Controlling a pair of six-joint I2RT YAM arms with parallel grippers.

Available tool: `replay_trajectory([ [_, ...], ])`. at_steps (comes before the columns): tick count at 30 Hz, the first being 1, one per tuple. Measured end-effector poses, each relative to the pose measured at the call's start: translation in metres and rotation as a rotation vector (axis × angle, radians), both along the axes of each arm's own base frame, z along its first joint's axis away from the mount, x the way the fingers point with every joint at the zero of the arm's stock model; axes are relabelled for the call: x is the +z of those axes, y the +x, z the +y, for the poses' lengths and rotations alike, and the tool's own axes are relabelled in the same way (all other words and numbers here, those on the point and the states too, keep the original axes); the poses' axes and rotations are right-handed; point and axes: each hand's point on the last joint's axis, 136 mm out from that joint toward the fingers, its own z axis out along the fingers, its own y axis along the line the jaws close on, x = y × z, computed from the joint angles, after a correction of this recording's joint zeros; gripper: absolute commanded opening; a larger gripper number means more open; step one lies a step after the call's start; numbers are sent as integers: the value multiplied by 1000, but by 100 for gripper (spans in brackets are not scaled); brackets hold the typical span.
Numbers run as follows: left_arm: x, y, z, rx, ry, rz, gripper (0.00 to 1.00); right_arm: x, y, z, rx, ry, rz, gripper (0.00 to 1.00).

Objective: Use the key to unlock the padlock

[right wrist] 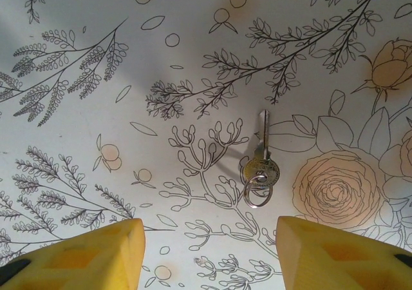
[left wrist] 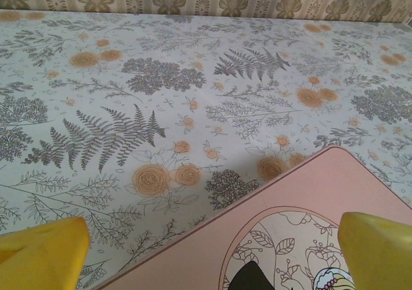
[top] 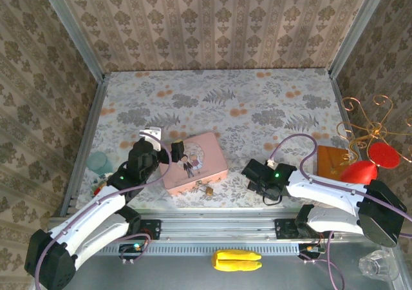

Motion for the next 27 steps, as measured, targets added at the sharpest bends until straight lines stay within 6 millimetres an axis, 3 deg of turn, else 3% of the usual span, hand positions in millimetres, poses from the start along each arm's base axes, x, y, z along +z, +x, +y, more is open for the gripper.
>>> replay_trajectory([
  [16, 1, -1, 1, 0, -5, -7, 100, -21, -4, -21, -21, -77, 57, 43],
  [27, 1, -1, 1, 0, -5, -7, 100, -29, -4, -21, 24, -117, 82, 22],
])
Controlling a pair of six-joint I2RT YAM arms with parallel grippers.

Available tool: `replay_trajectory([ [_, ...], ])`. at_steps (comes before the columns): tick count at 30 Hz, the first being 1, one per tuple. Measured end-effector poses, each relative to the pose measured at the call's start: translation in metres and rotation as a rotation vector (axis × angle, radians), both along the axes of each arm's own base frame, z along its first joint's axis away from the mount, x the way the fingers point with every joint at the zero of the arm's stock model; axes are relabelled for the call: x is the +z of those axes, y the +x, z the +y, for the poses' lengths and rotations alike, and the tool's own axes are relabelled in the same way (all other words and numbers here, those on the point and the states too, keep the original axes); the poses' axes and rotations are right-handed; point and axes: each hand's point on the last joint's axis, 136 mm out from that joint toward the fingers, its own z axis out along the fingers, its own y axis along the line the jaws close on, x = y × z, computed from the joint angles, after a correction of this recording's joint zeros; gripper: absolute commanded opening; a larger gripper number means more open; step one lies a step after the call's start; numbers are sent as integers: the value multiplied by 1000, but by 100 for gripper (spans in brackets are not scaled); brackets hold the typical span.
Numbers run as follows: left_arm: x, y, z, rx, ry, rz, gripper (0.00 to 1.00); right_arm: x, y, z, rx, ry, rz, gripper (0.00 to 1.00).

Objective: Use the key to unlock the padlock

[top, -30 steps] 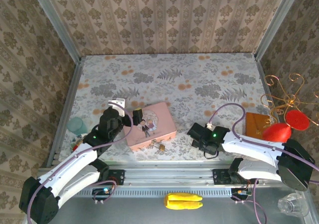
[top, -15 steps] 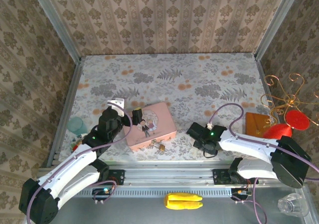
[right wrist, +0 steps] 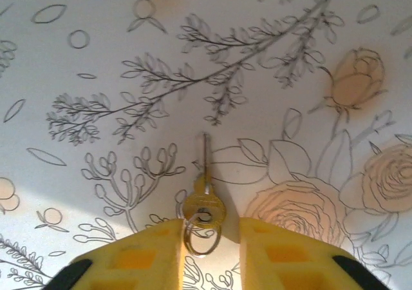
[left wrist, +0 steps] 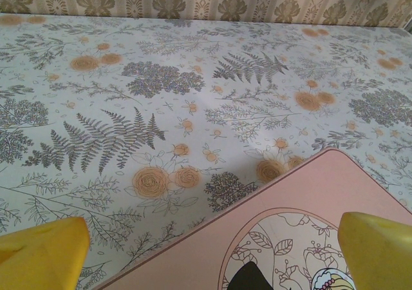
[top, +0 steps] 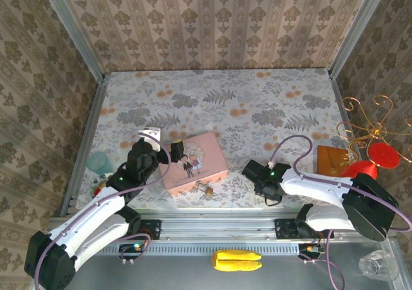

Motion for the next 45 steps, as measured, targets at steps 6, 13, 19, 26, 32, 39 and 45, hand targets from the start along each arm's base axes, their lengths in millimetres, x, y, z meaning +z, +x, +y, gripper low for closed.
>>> replay_trajectory([
  [6, -2, 0, 0, 0, 2, 4, 100, 0, 3, 5, 25, -18, 12, 15],
  [13, -3, 0, 0, 0, 3, 5, 100, 1, 4, 8, 71, -48, 11, 13],
  [19, 0, 0, 0, 0, -4, -6, 100, 2, 5, 9, 87, -53, 3, 12],
  [26, 0, 0, 1, 7, -2, -8, 100, 12, 14, 18, 107, -19, -49, 9],
  [32, -6, -1, 3, 10, 4, 0, 100, 28, 22, 22, 121, 24, -119, 6],
  [39, -8, 2, -1, 4, -2, 3, 100, 59, 40, 40, 171, 137, -270, 2],
  [45, -6, 1, -12, -48, -27, 5, 99, 94, 56, 56, 231, 224, -426, 1],
])
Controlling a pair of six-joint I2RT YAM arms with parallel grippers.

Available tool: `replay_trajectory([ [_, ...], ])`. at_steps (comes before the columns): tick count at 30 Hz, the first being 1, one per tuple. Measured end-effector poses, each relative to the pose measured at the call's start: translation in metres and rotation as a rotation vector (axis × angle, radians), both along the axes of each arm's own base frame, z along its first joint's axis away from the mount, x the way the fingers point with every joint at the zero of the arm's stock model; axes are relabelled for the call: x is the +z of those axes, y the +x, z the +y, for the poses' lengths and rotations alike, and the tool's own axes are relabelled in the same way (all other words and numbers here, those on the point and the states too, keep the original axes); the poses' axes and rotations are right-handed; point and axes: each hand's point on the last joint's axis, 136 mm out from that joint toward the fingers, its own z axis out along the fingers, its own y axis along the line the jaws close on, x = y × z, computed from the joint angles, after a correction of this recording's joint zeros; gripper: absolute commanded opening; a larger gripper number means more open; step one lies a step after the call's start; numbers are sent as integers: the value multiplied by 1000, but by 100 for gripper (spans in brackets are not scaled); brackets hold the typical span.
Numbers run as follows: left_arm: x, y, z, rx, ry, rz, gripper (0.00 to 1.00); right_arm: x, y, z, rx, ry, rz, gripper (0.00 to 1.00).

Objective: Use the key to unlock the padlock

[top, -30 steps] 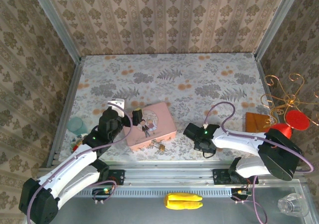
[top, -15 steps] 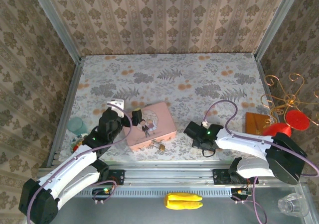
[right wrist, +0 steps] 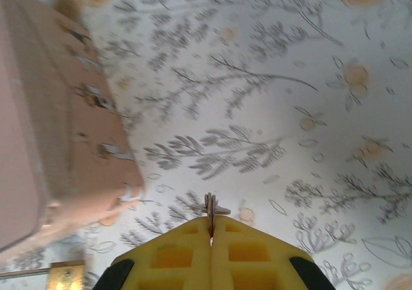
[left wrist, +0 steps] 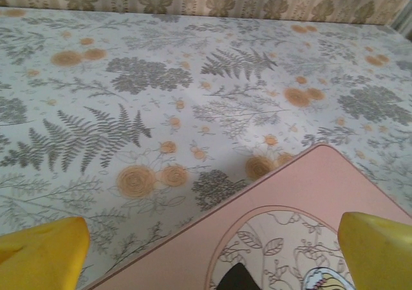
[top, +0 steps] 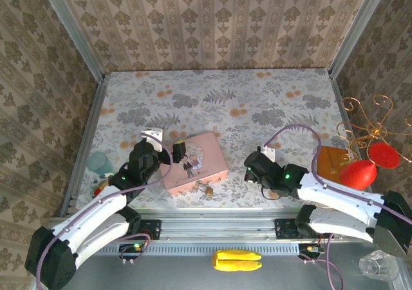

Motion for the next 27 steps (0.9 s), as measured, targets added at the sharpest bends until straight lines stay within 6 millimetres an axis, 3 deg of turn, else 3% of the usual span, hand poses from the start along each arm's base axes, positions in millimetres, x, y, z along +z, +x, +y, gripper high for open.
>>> replay_trajectory([
  [5, 4, -4, -22, -112, -51, -19, 97, 24, 9, 10, 61, 14, -76, 2],
  [11, -2, -25, -65, -341, -98, -46, 91, 89, 26, 37, 131, 92, -193, 1],
  [14, -8, -40, -93, -483, -101, -54, 88, 109, 30, 49, 169, 125, -224, 1],
  [20, -13, -72, -134, -720, -54, -196, 85, 125, 36, 71, 240, 138, -237, 1],
  [25, -7, -70, -140, -755, 13, -342, 84, 126, 41, 77, 253, 164, -231, 1],
  [27, -1, -69, -141, -763, 28, -392, 78, 129, 43, 81, 259, 187, -236, 0],
])
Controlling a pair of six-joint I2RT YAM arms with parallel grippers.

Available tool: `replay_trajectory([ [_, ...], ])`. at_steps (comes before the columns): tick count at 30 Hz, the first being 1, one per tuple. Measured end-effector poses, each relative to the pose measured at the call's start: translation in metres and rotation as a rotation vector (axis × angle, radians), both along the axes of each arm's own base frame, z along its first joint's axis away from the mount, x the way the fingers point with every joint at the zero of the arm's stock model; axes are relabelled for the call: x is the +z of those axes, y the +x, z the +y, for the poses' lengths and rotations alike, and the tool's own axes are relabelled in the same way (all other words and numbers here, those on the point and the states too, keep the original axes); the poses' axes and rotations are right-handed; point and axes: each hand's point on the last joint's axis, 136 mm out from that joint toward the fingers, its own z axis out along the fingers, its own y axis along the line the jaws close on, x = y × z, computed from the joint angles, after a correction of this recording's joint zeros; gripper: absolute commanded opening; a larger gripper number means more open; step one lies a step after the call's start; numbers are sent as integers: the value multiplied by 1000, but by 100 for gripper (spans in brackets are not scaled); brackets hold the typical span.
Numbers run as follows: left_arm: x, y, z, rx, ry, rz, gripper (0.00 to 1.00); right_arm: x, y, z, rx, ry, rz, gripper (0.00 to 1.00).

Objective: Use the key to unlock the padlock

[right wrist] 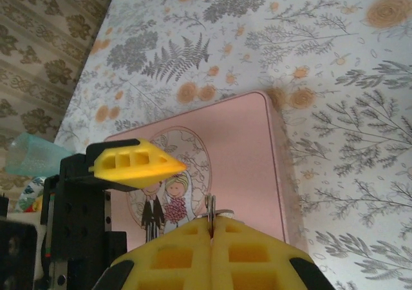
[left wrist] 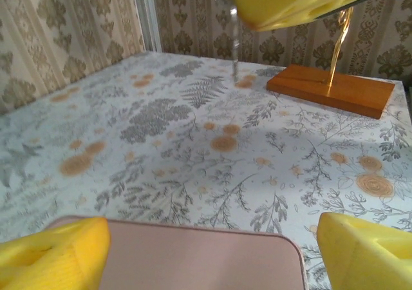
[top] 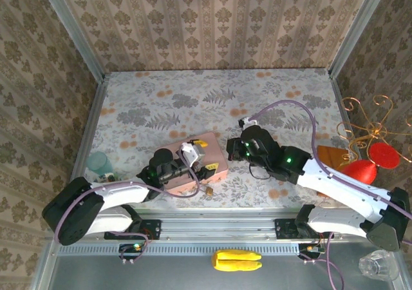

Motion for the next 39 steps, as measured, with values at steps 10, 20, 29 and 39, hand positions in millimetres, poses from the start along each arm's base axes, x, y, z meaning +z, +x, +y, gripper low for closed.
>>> replay_trajectory([
  [10, 16, 13, -7, -54, -37, -101, 54, 17, -1, 26, 78, 141, -13, 0],
  [20, 29, 9, -13, -99, -115, -139, 39, 8, -1, 41, 110, 191, 19, 0],
  [29, 35, 8, -14, -110, -153, -126, 22, 9, 0, 44, 114, 204, 16, 0],
  [39, 38, 12, -11, -101, -170, -104, 1, 4, 0, 43, 102, 210, 30, 0],
])
